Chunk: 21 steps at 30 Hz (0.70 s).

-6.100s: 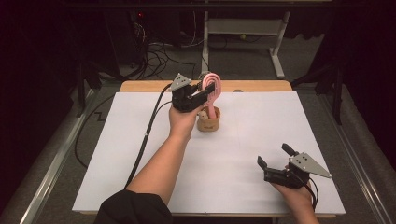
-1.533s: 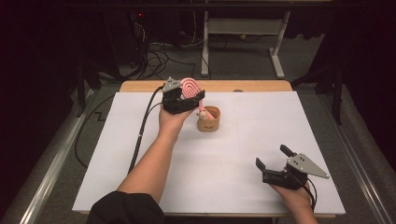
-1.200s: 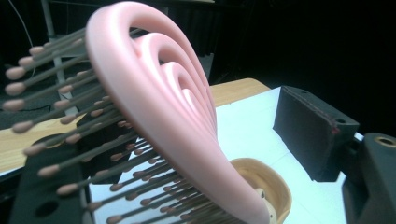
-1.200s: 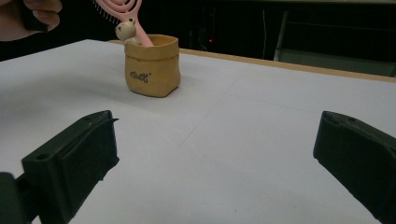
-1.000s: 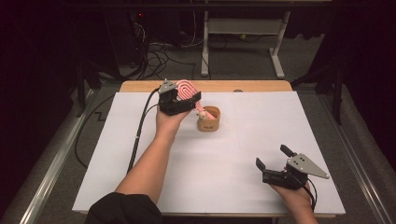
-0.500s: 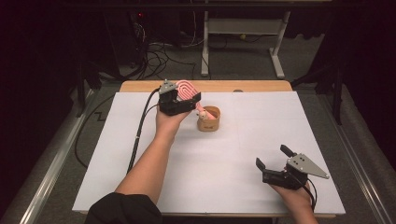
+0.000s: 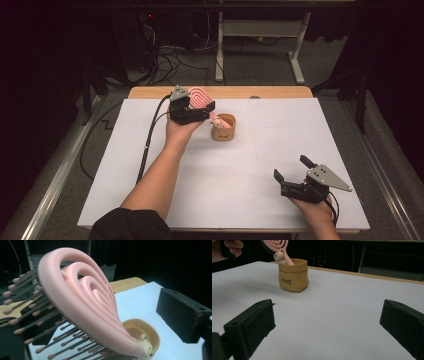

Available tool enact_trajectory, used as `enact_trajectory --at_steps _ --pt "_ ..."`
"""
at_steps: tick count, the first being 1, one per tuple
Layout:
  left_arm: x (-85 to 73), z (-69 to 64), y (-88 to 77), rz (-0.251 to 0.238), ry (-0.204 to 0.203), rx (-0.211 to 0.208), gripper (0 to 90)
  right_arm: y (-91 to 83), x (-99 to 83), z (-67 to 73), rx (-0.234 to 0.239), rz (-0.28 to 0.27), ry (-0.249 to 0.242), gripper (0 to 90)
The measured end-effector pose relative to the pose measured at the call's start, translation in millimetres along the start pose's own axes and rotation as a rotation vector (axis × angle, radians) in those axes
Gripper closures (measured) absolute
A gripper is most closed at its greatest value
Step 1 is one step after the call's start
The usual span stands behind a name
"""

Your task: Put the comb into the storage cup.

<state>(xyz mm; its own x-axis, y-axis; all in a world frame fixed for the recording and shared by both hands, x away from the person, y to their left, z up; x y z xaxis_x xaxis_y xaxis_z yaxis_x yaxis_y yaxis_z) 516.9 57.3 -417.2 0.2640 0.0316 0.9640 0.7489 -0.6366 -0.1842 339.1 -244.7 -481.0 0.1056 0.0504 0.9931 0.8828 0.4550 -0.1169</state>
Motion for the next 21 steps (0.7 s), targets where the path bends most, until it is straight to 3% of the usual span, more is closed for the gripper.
enact_trajectory --at_steps 21 --pt "3.3 1.8 -6.0 -0.016 0.011 -0.015 0.0 0.8 -0.9 0.4 0.0 0.007 -0.002 0.4"
Point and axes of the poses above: each handheld gripper's, and its own axes: y roughly forward along the jaws, x roughly out of its top, z roughly to its left, the point moved 7 cm from there along y, roughly forward along the jaws, and after that the axes turned 9 degrees about -z, right-handed, at the moved point
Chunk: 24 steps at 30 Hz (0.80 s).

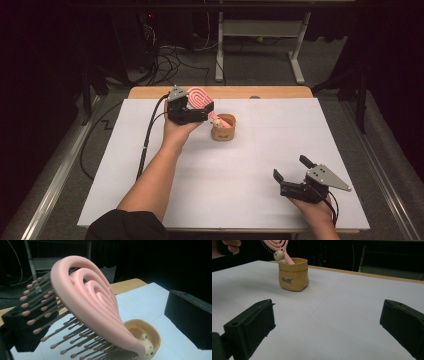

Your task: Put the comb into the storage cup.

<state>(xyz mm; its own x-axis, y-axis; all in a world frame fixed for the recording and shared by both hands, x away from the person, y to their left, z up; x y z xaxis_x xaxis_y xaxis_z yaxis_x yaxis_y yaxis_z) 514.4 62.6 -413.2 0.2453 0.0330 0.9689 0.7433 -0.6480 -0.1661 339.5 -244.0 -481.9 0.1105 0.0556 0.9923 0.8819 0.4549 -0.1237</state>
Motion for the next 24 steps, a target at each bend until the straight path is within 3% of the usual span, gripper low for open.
enact_trajectory --at_steps 10,14,20,24 --pt "-3.2 1.8 -16.8 -0.014 -0.019 -0.001 0.0 -0.3 0.5 0.9 -0.002 -0.002 -0.004 0.4" --pt "-18.3 2.5 -28.3 -0.004 -0.009 -0.01 0.0 -0.4 -0.1 1.2 -0.001 0.002 -0.006 0.4" --pt "-49.4 8.6 -45.8 0.032 -0.032 -0.024 0.0 -0.5 -0.1 1.9 -0.002 0.004 -0.009 0.4" --pt "-73.9 9.9 -58.1 0.063 -0.007 -0.034 0.1 -0.1 -1.1 1.2 -0.007 0.008 -0.009 0.4"
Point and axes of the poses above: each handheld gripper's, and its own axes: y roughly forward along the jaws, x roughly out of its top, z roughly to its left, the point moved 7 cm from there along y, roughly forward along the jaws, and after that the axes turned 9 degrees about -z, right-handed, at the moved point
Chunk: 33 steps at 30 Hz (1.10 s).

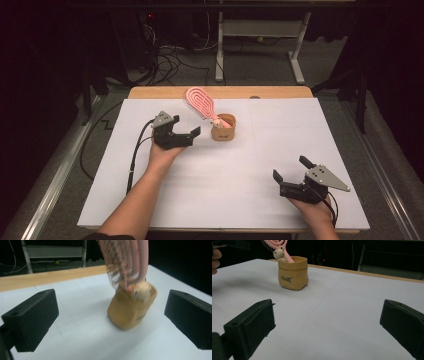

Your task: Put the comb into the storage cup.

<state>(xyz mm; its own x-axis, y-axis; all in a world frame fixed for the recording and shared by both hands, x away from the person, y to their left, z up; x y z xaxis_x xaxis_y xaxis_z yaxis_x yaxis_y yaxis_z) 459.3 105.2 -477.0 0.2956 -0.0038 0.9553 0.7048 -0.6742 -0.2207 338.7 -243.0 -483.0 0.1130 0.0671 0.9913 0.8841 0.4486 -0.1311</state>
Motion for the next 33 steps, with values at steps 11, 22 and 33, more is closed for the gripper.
enact_trajectory --at_steps 11,22,33 --pt "-29.2 3.9 -58.5 0.016 -0.01 0.001 0.1 -2.2 -0.2 -1.6 -0.008 0.0 0.005 0.4" --pt "-30.2 0.1 -144.8 -0.08 0.021 0.04 0.1 -2.1 -1.7 0.5 -0.002 0.006 0.003 0.4" --pt "-43.3 9.6 -165.2 -0.091 0.042 0.059 0.1 -9.4 3.8 6.3 -0.021 -0.013 0.014 0.3"
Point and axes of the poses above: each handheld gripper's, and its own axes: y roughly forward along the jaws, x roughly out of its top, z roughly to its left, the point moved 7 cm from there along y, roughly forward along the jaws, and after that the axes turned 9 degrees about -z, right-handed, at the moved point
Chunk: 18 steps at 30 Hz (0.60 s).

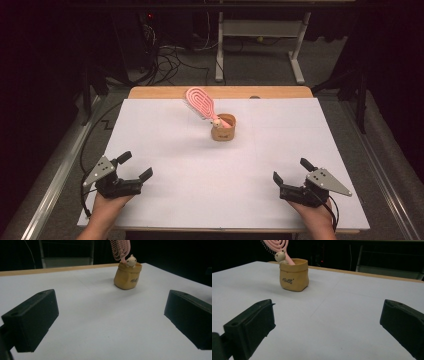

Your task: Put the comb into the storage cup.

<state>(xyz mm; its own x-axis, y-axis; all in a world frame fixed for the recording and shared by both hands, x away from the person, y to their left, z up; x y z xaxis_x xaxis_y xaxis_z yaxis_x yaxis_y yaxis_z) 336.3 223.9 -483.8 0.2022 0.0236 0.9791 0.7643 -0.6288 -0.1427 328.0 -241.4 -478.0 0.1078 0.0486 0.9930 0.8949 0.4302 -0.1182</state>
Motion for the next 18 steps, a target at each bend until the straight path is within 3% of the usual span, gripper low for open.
enact_trajectory --at_steps 2,5,8,12,18 --pt "-5.4 1.8 2.7 0.042 -0.019 -0.01 0.1 -1.6 0.9 -0.9 -0.005 -0.005 -0.001 0.3" --pt "-4.9 -0.6 2.3 0.027 0.009 -0.007 0.1 -1.5 0.2 -2.5 -0.007 -0.003 -0.007 0.3" --pt "-7.2 -1.8 3.3 0.041 -0.001 -0.007 0.1 -2.4 0.2 -4.5 -0.01 -0.004 -0.003 0.3" --pt "-7.1 -4.4 2.7 0.049 0.024 -0.002 0.1 -5.8 2.9 -7.8 -0.019 -0.021 -0.002 0.3" --pt "-6.5 -4.0 0.8 0.046 0.019 -0.007 0.1 -7.1 4.5 -10.0 -0.025 -0.027 -0.01 0.3"
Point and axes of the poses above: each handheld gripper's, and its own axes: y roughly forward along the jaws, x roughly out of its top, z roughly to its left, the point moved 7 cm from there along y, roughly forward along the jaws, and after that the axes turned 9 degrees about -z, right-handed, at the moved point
